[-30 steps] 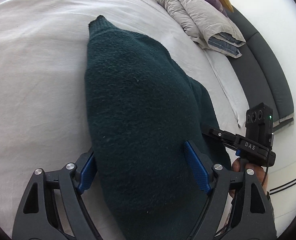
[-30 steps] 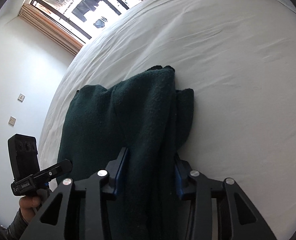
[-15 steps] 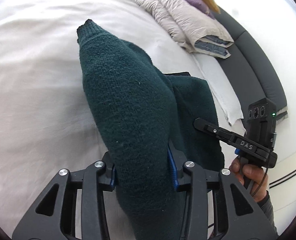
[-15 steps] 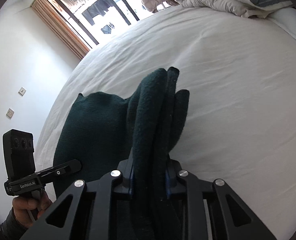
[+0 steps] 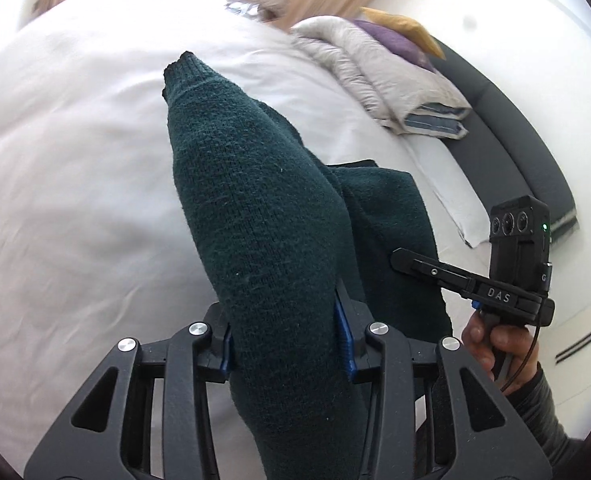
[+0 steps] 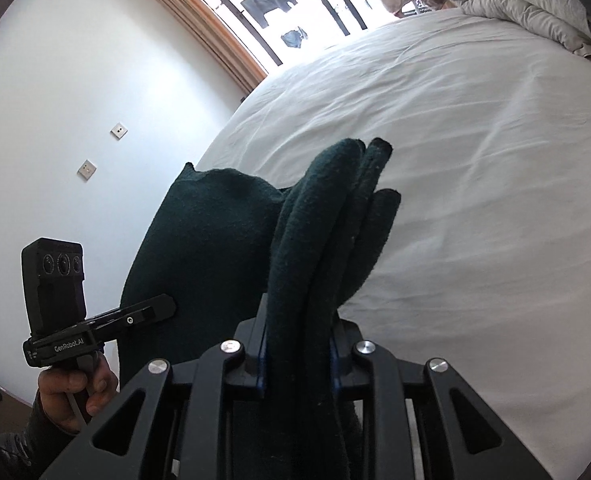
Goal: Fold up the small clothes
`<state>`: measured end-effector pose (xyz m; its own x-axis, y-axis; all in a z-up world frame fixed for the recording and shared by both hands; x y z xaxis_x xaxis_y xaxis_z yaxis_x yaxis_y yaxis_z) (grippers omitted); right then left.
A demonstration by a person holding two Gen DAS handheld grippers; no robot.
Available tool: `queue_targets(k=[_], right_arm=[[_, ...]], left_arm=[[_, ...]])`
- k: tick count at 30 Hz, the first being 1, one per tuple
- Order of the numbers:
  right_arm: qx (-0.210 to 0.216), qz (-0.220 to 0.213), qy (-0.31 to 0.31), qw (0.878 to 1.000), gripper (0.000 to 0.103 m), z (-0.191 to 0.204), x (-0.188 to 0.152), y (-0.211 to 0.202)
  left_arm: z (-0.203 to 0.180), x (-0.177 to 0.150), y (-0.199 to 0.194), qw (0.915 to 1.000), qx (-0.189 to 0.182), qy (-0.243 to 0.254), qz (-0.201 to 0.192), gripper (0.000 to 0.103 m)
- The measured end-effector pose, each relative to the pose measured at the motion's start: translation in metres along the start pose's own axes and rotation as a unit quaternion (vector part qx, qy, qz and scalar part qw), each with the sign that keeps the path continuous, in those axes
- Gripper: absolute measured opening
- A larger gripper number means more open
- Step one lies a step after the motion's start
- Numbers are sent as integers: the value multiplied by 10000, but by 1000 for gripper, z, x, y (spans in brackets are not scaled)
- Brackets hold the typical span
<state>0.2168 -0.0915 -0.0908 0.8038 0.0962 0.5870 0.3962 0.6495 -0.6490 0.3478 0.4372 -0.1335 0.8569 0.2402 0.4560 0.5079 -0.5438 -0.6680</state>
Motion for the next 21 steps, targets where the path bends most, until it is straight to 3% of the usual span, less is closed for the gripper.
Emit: queue_targets(k=[6,8,10,15,18,21], right_arm=[[-166,384,221,9989,25,4,-40,52],[-105,340,494,9981,28,-7,-50,54],[-78,348,721,9968,42,-21,-58,56],[84,119,879,9960,47,-31,-65,54],[-102,64,867,9962,53,-28,-66,46],[-532,-57,651,9964,66,-19,-67,28]], left_arm=[[79,-32,8,9985,138,-503,181,40],[85,-36,7,9985,20,-544,103,46],[89,-38,9,9989,73,-451,36,53],[92,-43,14,9990,84,-422,-98,62],[88,-44,9,9986,403,-259,-238,65],[74,-46,-16,9921,997,210,-732,69]])
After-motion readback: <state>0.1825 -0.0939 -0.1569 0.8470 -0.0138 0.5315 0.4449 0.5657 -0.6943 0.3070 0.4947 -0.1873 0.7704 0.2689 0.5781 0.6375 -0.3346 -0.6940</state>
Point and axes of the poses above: each gripper's, at about its wrist camera, not at the fingertips, and y roughly the way its jaws point, z to its left, x to its top, the point moved 8 cm from there along y, roughly the way its jaws point, and after that the axes turned 5 degrees about -y, right-handed, at the moved point
